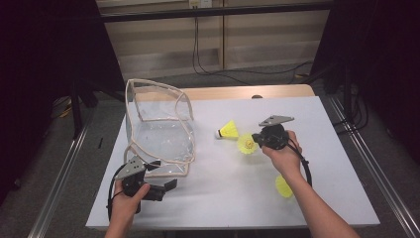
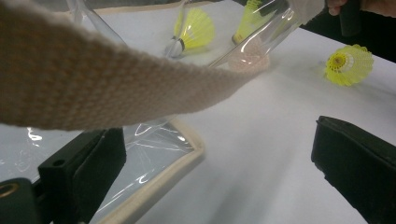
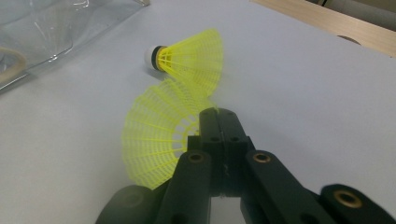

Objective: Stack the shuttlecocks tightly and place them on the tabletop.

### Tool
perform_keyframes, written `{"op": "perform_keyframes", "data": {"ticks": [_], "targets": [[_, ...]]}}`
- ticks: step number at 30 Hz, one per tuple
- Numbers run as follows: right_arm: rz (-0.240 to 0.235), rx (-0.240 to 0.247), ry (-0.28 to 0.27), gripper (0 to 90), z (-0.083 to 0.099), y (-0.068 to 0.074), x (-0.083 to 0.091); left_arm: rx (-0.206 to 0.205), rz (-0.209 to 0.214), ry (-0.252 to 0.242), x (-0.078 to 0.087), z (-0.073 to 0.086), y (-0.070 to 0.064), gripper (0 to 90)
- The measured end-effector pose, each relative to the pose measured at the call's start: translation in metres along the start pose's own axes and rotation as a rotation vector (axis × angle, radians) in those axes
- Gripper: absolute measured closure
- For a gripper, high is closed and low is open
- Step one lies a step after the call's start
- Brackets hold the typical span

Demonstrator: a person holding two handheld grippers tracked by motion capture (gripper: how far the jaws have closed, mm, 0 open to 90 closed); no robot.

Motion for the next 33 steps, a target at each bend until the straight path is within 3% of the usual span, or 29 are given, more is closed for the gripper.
{"op": "perform_keyframes", "data": {"ticks": [10, 26, 33], "targets": [[-0.065, -0.003, -0.032, 90.0, -0.004, 0.013, 0.010, 0.003, 0.000, -0.004, -0.001, 0.000, -0.001, 3.3], [-0.168, 0.007, -0.046, 90.0, -0.011, 0.039, 0.006, 0.005, 0.003, -0.004, -0.001, 0.000, -0.001, 3.3], [-0.188, 0.018, -0.043, 90.0, -0.010, 0.044, 0.003, 0.002, 0.002, -0.008, -0.001, -0.001, -0.001, 3.3]]}}
Point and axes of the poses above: each handheld gripper's, and its own axes: x roughly backward along the jaws, z roughly out of its underside, y roughly to its left, the point moved 4 cm from there along -x, roughly forward along the jaws, and after that the axes turned 12 degrees about -y, right-handed, at the moved point
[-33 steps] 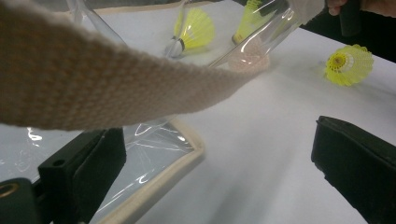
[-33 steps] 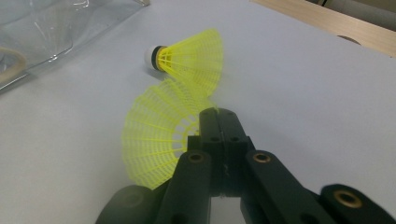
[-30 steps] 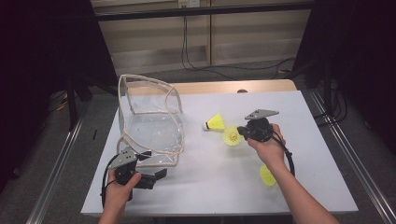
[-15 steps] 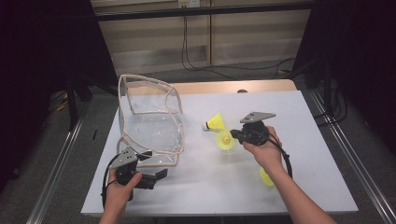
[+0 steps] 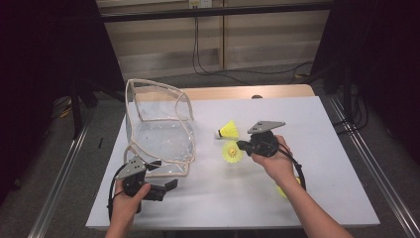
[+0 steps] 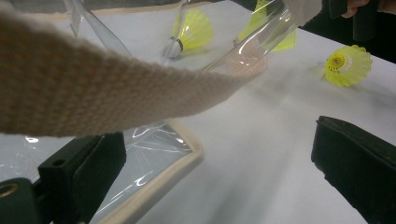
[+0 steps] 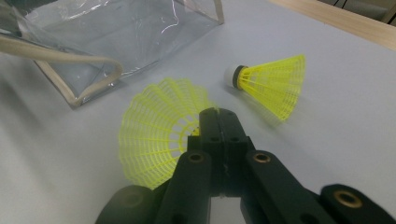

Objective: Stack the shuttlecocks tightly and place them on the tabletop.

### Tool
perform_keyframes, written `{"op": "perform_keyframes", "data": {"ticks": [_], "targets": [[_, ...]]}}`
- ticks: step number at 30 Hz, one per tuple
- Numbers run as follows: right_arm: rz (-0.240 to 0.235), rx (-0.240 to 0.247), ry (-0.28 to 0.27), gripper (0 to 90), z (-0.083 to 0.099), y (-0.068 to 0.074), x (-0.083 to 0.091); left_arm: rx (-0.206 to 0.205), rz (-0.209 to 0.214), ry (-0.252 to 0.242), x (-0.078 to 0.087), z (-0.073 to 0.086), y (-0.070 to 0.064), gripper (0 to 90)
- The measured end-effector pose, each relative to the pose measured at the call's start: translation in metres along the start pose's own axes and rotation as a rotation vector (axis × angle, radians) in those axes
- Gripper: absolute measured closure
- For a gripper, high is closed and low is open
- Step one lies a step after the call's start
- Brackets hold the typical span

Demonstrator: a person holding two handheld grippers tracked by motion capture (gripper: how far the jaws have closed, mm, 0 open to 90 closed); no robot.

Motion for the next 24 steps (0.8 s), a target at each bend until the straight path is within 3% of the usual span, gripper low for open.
{"op": "perform_keyframes", "data": {"ticks": [24], "targets": [[-0.045, 0.009, 0.041, 90.0, 0.011, 0.006, -0.010, -0.002, 0.006, 0.000, -0.001, 0.000, -0.001, 3.3]]}}
Point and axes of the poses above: each handheld gripper's, and its own axes: x roughly backward along the jaws, z roughly out of its underside, y roughly to its left, the point moved 4 cm from there along -x, roughly forward along the jaws, and after that the axes turned 12 degrees about -y, right-handed, at the moved point
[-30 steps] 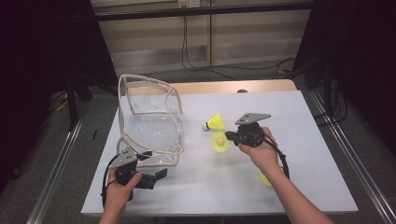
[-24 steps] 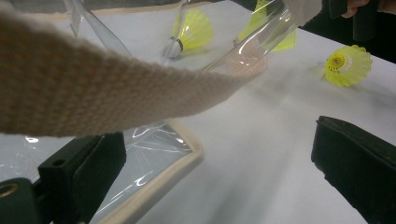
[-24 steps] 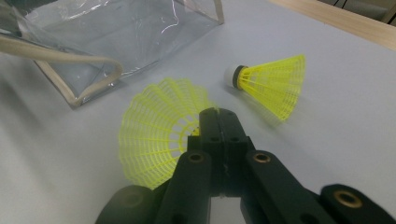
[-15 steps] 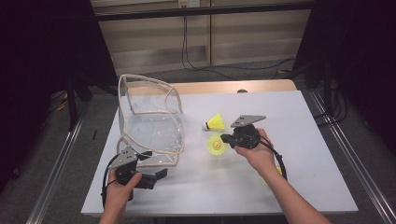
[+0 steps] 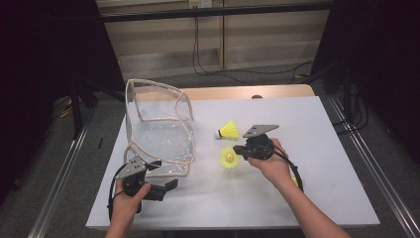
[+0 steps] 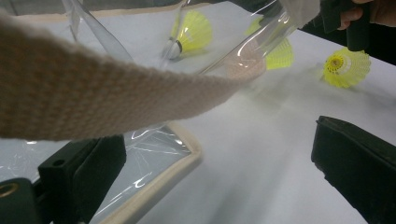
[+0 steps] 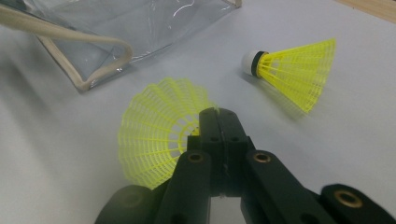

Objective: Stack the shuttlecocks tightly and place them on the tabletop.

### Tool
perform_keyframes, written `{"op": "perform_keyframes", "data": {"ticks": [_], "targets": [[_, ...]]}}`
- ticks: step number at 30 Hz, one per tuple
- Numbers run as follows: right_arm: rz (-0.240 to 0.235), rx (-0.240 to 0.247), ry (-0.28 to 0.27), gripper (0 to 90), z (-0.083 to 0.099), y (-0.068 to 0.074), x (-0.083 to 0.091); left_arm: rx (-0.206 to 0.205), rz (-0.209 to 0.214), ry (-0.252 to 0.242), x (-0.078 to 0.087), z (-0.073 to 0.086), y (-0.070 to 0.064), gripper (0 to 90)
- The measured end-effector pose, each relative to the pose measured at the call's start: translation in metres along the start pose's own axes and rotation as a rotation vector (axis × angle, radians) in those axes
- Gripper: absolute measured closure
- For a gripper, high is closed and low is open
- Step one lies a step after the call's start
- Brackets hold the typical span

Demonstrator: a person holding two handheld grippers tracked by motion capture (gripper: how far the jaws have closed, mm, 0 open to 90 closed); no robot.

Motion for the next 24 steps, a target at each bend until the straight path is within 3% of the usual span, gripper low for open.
{"op": "perform_keyframes", "data": {"ticks": [6, 15, 24], "targets": [[0.014, -0.023, -0.004, 90.0, 0.003, -0.006, 0.000, 0.004, 0.000, -0.001, 0.000, 0.000, 0.000, 3.3], [0.045, -0.022, 0.005, 89.7, 0.005, -0.012, 0.002, 0.005, -0.001, -0.001, 0.000, 0.000, 0.000, 3.3], [0.091, -0.014, 0.019, 82.5, 0.010, -0.021, 0.005, 0.007, 0.003, 0.000, -0.001, 0.001, -0.001, 3.3]]}}
Point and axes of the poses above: each handheld gripper's, and its own axes: x roughly backward along the jaws, z roughly out of its underside, y roughly to its left, the point moved 4 cm from there along -x, roughly forward along the jaws, and after that the axes turned 12 degrees about -y, right-handed, at the moved point
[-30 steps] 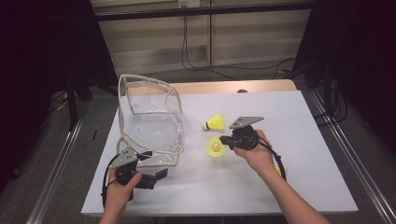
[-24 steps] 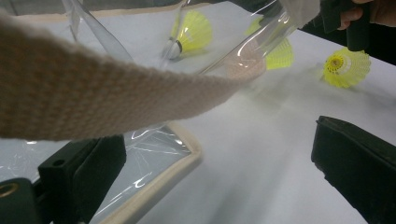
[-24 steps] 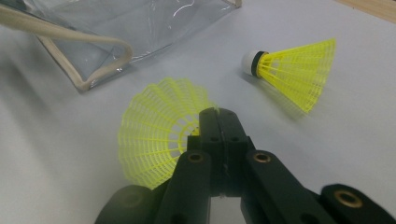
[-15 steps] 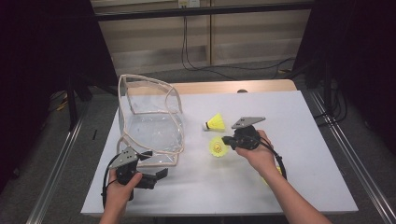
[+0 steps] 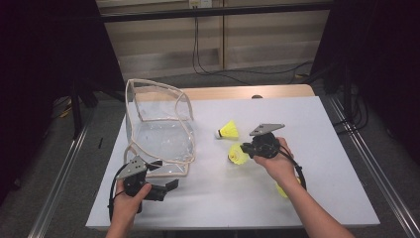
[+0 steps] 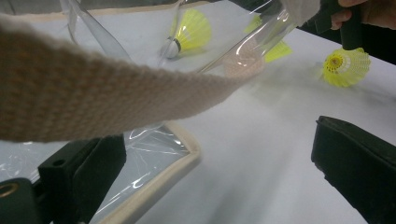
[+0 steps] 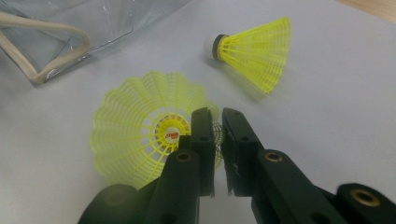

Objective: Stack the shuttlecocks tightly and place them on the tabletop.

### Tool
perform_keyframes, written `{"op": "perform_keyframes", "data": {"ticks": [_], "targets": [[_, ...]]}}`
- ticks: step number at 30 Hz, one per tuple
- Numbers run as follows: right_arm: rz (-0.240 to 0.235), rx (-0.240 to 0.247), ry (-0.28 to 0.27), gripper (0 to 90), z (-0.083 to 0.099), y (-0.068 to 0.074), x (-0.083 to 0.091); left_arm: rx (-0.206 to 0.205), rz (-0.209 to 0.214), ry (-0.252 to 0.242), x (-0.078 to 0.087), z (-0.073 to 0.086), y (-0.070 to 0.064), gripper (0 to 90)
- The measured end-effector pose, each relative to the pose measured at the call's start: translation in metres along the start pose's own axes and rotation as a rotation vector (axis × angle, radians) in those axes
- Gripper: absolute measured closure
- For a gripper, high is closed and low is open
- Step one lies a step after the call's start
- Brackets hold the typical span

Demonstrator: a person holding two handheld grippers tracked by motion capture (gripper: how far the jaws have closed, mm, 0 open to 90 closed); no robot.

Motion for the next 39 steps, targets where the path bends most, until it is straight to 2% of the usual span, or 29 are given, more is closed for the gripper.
{"op": "perform_keyframes", "data": {"ticks": [12, 17, 20, 22, 26, 35, 38, 39], "targets": [[0.057, 0.003, -0.004, 69.2, -0.0001, -0.0031, 0.0007, -0.005, 0.002, 0.005, -0.0008, 0.0005, -0.0004, 3.3], [0.063, -0.002, 0.000, 73.7, -0.0001, -0.0037, 0.0019, 0.001, -0.001, 0.002, -0.0005, 0.0003, -0.0006, 3.3], [0.060, 0.004, 0.011, 84.0, 0.0005, -0.0039, 0.0023, 0.000, -0.001, 0.002, -0.0006, 0.0003, -0.0007, 3.3], [0.070, -0.008, -0.004, 83.1, -0.0003, -0.0051, 0.0030, -0.001, 0.000, 0.002, -0.0006, 0.0003, -0.0007, 3.3], [0.076, 0.002, -0.002, 83.7, -0.0005, -0.0059, 0.0032, 0.001, -0.001, 0.001, -0.0006, 0.0003, -0.0007, 3.3], [0.107, 0.024, -0.011, 69.4, -0.0014, -0.0069, 0.0038, 0.001, 0.000, 0.001, -0.0006, 0.0003, -0.0009, 3.3], [0.111, 0.025, -0.009, 70.0, -0.0009, -0.0071, 0.0032, 0.000, 0.001, 0.000, -0.0005, 0.0002, -0.0008, 3.3], [0.112, 0.024, -0.005, 73.2, -0.0006, -0.0068, 0.0031, -0.001, 0.003, -0.001, -0.0003, 0.0000, -0.0007, 3.3]]}}
Point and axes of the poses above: each handheld gripper's, and its own axes: x roughly backward along the jaws, z roughly out of its underside, y roughly to its left, the point moved 4 cm from there along -x, roughly forward along the jaws, and after that the axes turned 12 degrees about -y, right-handed, at the moved point
